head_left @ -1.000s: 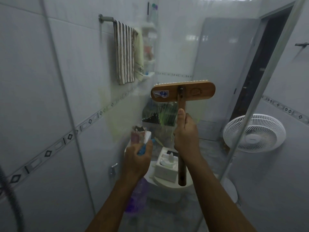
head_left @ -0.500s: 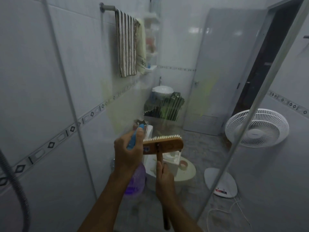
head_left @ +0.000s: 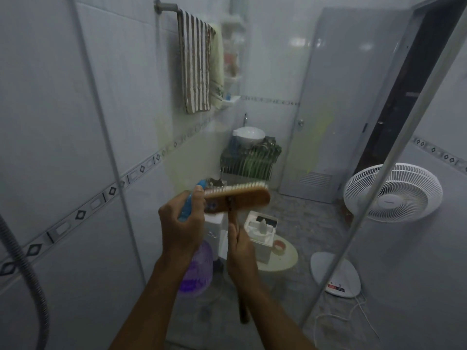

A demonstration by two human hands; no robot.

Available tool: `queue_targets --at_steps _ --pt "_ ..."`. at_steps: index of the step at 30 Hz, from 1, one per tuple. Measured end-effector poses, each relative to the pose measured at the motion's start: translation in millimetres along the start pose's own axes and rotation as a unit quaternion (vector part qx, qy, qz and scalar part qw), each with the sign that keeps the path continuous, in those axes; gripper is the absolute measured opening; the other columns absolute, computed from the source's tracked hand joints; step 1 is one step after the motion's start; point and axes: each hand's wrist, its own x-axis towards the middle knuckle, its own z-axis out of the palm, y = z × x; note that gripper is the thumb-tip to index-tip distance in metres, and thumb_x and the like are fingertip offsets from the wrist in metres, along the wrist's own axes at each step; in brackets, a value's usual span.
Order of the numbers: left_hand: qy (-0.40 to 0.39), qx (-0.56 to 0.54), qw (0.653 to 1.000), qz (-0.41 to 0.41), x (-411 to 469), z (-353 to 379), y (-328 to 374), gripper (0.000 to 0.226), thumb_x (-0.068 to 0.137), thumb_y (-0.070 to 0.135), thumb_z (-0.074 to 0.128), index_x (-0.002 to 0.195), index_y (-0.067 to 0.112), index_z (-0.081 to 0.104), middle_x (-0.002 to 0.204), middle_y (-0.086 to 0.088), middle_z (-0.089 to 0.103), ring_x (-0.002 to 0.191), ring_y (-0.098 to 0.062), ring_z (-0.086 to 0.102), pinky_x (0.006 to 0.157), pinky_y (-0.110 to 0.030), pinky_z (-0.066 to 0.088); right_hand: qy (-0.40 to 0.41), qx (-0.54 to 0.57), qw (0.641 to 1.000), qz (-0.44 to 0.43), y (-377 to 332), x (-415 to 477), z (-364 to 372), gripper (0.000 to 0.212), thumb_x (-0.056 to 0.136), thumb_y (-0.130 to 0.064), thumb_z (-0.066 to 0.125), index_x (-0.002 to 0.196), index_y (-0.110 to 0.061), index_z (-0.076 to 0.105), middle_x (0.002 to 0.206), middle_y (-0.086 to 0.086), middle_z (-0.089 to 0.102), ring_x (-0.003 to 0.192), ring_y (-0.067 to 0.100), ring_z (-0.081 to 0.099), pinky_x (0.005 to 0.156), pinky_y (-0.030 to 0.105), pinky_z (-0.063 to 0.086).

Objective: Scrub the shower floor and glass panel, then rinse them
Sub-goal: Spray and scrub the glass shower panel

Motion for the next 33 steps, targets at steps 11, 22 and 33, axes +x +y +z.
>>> queue_targets --at_steps 11,22,33 --pt "-0.002 -0.005 1.000 0.004 3.2 0.9 5.0 0.057 0.095 0.050 0.045 0.072 0.002 0.064 0.062 -0.008 0.063 0.054 -0.022 0.061 0.052 -0.046 0.054 0.027 0.054 0.997 -0.054 -53.7 37.3 -8.5 0.047 0.098 -0.062 0.030 0.096 -0.025 0.060 0.082 0.003 0.064 0.073 0.016 0.064 0.065 0.036 0.055" --pt "-0.040 -0.007 0.999 -0.005 -3.7 14.4 9.6 0.043 0.102 0.031 0.053 0.068 0.009 0.064 0.059 0.000 0.062 0.053 -0.010 0.062 0.046 -0.016 0.046 0.039 0.024 0.998 0.053 21.2 -28.5 -22.5 0.049 0.095 -0.057 0.032 0.095 -0.019 0.063 0.085 0.004 0.068 0.077 0.011 0.067 0.065 0.028 0.055" --pt "-0.159 -0.051 0.986 0.012 0.3 86.1 43.1 0.054 0.098 0.042 0.054 0.063 0.001 0.060 0.054 -0.014 0.057 0.043 -0.023 0.054 0.043 -0.048 0.048 0.182 0.089 0.970 -0.136 -192.8 75.9 -194.2 0.045 0.100 -0.057 0.033 0.074 -0.023 0.047 0.052 -0.002 0.038 0.041 0.016 0.037 0.042 0.026 0.034"
